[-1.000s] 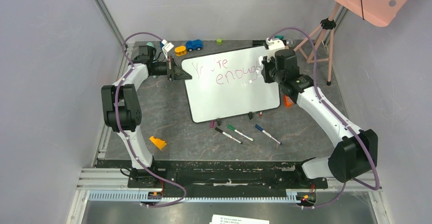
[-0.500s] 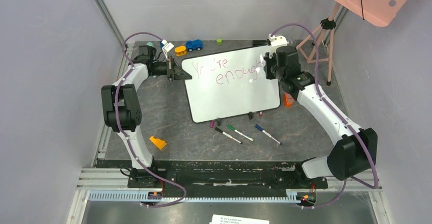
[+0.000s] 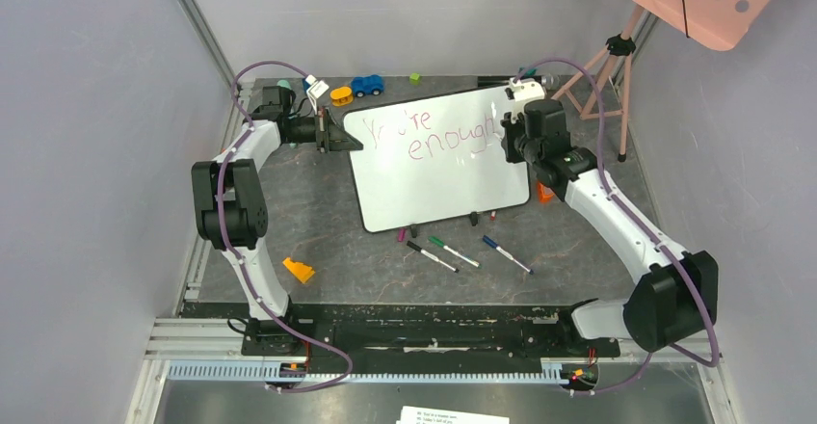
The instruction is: Write a sentence on the whiteboard
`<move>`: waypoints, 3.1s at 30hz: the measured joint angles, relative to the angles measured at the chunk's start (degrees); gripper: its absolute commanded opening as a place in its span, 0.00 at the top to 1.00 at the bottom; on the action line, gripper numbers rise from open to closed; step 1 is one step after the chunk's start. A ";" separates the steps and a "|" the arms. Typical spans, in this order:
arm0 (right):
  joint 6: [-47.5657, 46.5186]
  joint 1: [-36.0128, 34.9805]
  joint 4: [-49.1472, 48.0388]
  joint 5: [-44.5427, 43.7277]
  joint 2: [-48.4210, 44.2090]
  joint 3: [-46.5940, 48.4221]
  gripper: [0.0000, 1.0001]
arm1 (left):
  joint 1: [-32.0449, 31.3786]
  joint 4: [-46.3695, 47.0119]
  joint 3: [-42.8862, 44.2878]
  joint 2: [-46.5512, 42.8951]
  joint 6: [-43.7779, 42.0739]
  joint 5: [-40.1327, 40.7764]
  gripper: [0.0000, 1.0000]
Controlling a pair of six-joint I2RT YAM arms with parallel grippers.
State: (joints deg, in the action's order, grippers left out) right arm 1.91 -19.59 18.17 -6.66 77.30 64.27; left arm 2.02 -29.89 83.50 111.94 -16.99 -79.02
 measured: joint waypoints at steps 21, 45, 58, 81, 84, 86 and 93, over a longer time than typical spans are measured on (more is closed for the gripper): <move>4.50 -0.11 -4.37 9.90 -13.09 -8.28 1.00 | 0.00 0.07 -0.04 0.00 -0.02 -0.11 0.98; 2.08 -16.68 -6.32 -9.42 -12.46 -12.68 1.00 | -0.02 0.07 -0.04 0.00 -0.02 -0.11 0.98; 2.99 -0.39 -4.94 -5.07 -7.21 -6.88 1.00 | -0.02 0.07 -0.04 0.00 -0.02 -0.13 0.98; 3.21 -0.11 -4.72 -2.27 -2.73 -4.48 1.00 | -0.02 0.07 -0.04 0.00 -0.02 -0.11 0.98; 3.21 -0.11 -4.79 -2.34 -2.54 -4.48 1.00 | -0.02 0.02 -0.04 0.00 -0.02 -0.09 0.98; 3.21 -0.11 -4.79 -2.36 -2.54 -4.48 1.00 | -0.02 0.02 -0.04 0.00 -0.02 -0.09 0.98; 3.19 -0.04 -4.76 -1.95 -2.56 -4.52 1.00 | 0.00 0.02 -0.04 0.00 -0.02 -0.09 0.98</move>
State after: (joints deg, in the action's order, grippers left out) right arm 5.10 -19.64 13.41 -8.60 74.74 59.75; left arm 2.02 -29.87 83.46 111.94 -17.02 -79.11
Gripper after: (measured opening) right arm 0.108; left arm 0.094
